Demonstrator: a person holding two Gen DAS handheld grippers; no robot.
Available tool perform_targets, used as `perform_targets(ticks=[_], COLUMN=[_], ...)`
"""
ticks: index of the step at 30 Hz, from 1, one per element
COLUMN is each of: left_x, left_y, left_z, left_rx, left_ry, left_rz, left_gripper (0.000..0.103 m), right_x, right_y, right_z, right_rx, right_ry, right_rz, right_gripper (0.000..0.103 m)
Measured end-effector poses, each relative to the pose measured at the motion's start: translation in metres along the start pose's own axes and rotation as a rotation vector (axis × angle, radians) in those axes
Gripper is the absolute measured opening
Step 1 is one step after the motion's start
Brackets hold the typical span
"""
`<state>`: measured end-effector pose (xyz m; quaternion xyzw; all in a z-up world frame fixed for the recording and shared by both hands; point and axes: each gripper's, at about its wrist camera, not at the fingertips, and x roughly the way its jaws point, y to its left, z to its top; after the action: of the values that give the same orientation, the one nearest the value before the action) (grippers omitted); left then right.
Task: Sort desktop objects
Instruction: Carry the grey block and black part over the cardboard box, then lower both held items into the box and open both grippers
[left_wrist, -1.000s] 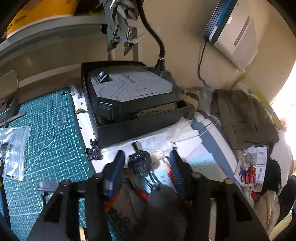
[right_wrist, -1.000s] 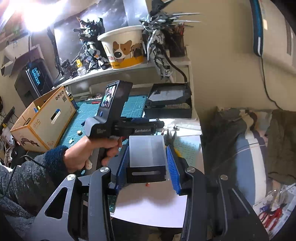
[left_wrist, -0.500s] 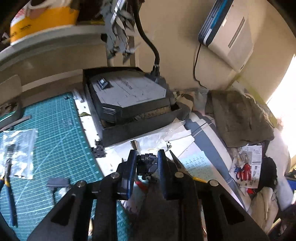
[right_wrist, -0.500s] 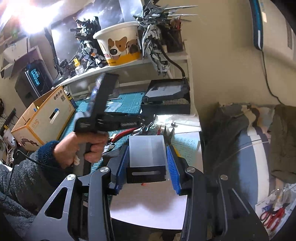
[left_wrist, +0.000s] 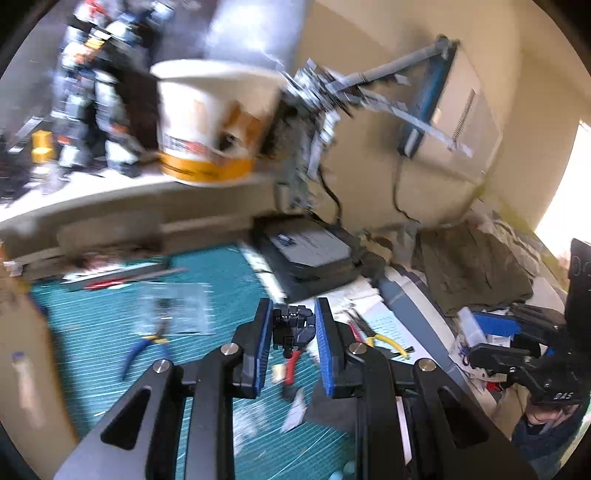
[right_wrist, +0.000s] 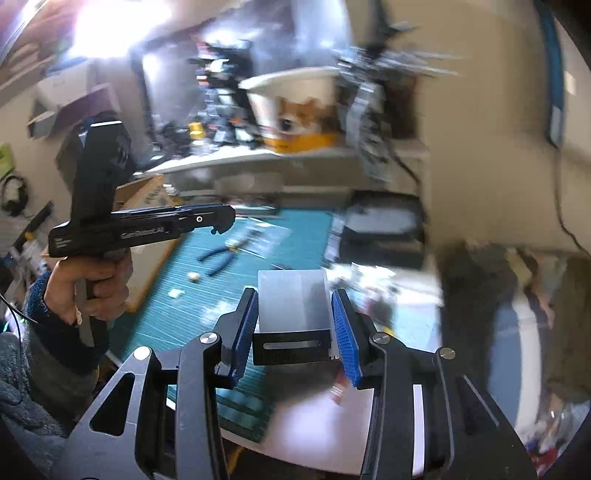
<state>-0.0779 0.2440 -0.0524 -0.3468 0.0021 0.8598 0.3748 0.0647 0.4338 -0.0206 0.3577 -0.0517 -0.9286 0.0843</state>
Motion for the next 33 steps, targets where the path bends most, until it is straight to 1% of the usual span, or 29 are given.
perform_targets(ticks=[4, 6, 10, 11, 13, 16, 17, 20, 25, 29, 32, 33], left_x=[-0.059, -0.095, -0.149, -0.163, -0.184, -0.209, -0.213, -0.210, -0.199, -0.191, -0.180, -0.175], left_y=[0.031, 0.050, 0.087, 0.099, 0.122, 0.152, 0.161, 0.189, 0.238, 0.251, 0.256, 0.259], left_z=[-0.001, -0.003, -0.008, -0.011, -0.015, -0.025, -0.029, -0.040, -0.062, -0.069, -0.072, -0.074], left_rx=[-0.009, -0.013, -0.036, -0.043, -0.073, -0.110, -0.121, -0.141, -0.225, -0.225, -0.230, -0.233], left_ry=[-0.055, -0.094, -0.125, -0.122, -0.112, -0.080, -0.063, 0.022, 0.166, 0.231, 0.284, 0.312], left_rz=[0.086, 0.156, 0.255, 0.287, 0.323, 0.360, 0.365, 0.400, 0.351, 0.380, 0.389, 0.384], left_gripper=[0.023, 0.023, 0.023, 0.023, 0.023, 0.023, 0.023, 0.023, 0.023, 0.023, 0.023, 0.023], right_x=[0.022, 0.035, 0.068, 0.079, 0.100, 0.132, 0.144, 0.182, 0.233, 0.252, 0.260, 0.262], right_y=[0.049, 0.079, 0.145, 0.164, 0.195, 0.233, 0.245, 0.278, 0.307, 0.320, 0.329, 0.331], right_z=[0.031, 0.046, 0.078, 0.087, 0.100, 0.113, 0.116, 0.120, 0.115, 0.110, 0.107, 0.107], right_rx=[-0.090, -0.145, -0.240, -0.264, -0.298, -0.324, -0.332, -0.349, -0.390, -0.435, -0.461, -0.464], right_ry=[-0.001, 0.001, 0.025, 0.037, 0.069, 0.123, 0.145, 0.231, 0.351, 0.390, 0.403, 0.411], right_rz=[0.100, 0.160, 0.296, 0.332, 0.389, 0.432, 0.439, 0.449, 0.388, 0.327, 0.280, 0.274], right_gripper=[0.038, 0.038, 0.038, 0.038, 0.038, 0.038, 0.038, 0.038, 0.038, 0.038, 0.038, 0.038])
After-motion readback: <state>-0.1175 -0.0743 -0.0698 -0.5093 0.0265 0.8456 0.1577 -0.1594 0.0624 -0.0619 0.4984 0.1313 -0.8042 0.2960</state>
